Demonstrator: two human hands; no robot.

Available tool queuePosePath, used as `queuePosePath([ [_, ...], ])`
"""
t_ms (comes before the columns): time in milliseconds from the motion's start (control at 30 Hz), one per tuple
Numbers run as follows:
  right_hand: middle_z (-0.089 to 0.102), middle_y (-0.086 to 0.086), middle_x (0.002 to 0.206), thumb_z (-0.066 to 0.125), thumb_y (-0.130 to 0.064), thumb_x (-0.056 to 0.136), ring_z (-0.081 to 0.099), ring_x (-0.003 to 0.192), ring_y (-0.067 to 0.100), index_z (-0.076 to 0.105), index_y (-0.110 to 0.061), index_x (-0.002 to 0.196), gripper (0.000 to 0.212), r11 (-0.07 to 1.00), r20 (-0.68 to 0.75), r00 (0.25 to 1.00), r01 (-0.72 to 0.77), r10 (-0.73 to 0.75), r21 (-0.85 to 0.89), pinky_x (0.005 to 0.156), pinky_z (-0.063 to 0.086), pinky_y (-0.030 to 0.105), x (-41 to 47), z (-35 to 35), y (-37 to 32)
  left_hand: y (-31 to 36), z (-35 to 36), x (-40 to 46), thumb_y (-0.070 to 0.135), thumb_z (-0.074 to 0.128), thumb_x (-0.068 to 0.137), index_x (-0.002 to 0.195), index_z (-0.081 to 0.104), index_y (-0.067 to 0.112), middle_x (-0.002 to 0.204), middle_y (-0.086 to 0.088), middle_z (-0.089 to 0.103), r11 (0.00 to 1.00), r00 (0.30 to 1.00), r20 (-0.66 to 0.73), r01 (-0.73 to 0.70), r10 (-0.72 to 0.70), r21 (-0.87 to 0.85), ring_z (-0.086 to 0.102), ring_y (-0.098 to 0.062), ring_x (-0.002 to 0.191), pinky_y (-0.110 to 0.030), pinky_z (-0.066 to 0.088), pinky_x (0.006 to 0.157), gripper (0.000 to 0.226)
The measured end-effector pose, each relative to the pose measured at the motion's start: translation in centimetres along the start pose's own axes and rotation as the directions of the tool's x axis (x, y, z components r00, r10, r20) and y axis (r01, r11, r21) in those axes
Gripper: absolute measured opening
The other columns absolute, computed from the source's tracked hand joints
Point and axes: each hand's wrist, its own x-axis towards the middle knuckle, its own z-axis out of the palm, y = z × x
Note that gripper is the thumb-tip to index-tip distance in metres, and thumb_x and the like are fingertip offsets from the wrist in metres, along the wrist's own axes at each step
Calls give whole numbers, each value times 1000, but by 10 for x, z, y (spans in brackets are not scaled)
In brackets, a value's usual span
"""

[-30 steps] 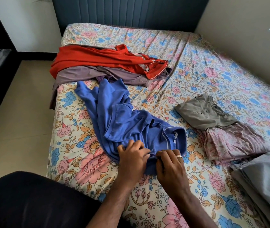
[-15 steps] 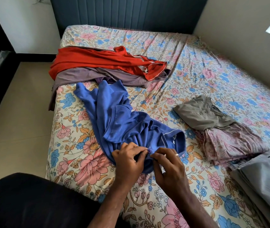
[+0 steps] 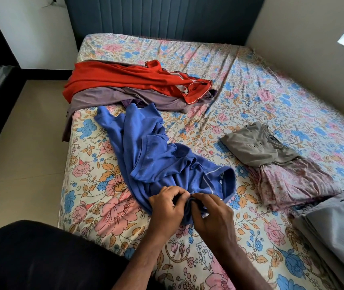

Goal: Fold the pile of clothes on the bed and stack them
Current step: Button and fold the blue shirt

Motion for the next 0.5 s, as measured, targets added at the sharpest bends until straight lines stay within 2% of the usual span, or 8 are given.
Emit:
queuePosePath([
  [133, 75, -7, 91, 74, -17, 86, 68, 76, 3, 77, -17, 97, 11, 996, -28, 996, -86, 86, 20, 66, 58, 22, 2, 3, -9, 0, 1, -1, 44, 59, 92, 87, 73, 27, 85, 13, 71, 996, 997, 50, 65, -62, -60, 67, -6, 88, -43, 55, 86, 22],
  [233, 70, -14, 77, 79, -9, 80, 66, 70, 4, 75, -21, 86, 14, 968, -37, 973, -223, 229, 118, 63, 50, 13, 6, 6, -12, 0, -3, 0, 26, 64, 93, 93, 74, 26, 92, 12, 70, 995, 995, 83, 53, -46, -86, 67, -9, 95, -38, 56, 88, 10],
  [367, 68, -6, 68, 75, 2, 76, 63, 61, 14, 71, -23, 78, 25, 873, 20, 931, -349, 364, 340, 56, 53, 31, 13, 5, -10, 0, -16, -4, 15, 67, 79, 116, 71, 24, 111, 11, 68, 987, 978, 194, -48, 78, -156, 65, -16, 110, -36, 55, 94, 38],
  [433, 68, 1, 67, 72, 5, 76, 63, 60, 23, 71, -20, 77, 25, 801, 80, 908, -403, 412, 442, 56, 52, 39, 18, 5, -10, -1, -18, -5, 24, 73, 77, 120, 71, 26, 113, 14, 68, 987, 976, 192, -78, 104, -138, 65, -17, 111, -35, 54, 95, 43],
  [500, 67, 7, 67, 70, 7, 77, 60, 58, 21, 71, -17, 76, 24, 739, 150, 889, -445, 433, 506, 54, 51, 40, 20, 4, -9, -1, -17, -4, 35, 78, 78, 117, 73, 28, 108, 17, 69, 991, 985, 152, -60, 77, -117, 65, -14, 108, -32, 55, 92, 39],
])
